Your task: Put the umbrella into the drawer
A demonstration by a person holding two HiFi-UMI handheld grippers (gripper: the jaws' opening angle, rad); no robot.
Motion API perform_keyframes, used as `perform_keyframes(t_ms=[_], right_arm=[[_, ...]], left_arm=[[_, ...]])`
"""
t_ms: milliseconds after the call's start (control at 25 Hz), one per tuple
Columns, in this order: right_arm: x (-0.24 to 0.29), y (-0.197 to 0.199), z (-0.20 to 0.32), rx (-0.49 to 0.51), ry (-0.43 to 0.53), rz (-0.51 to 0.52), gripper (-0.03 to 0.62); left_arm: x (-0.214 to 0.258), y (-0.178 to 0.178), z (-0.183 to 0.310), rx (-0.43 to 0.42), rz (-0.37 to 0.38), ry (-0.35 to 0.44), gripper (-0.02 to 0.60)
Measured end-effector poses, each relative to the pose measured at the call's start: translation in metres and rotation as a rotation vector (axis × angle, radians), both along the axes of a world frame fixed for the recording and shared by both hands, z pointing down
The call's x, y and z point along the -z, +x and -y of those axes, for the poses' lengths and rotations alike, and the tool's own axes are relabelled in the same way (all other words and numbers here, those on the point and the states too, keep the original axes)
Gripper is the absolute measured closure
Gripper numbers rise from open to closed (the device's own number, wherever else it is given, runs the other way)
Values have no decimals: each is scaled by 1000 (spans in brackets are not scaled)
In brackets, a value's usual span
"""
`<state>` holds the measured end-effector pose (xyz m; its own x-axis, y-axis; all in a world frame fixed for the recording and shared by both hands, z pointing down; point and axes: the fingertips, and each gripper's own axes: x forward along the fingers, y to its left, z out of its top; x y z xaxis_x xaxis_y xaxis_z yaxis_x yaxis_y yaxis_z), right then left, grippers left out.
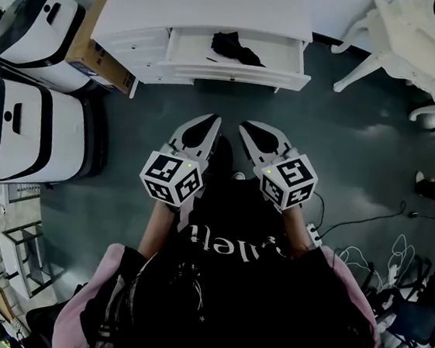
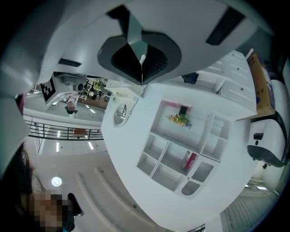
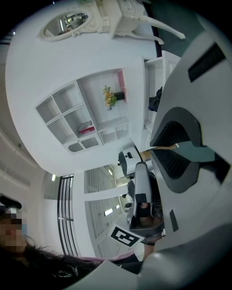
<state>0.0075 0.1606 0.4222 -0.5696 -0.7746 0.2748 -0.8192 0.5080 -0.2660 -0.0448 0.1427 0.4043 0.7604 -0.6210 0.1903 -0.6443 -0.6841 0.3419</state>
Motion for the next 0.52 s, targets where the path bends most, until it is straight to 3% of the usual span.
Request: perform_keyframes(t_ms=[520], right_arm=[[-4, 10, -8, -4, -14, -24, 540]], left_arm=[[1, 15, -6, -26, 1, 7, 565]])
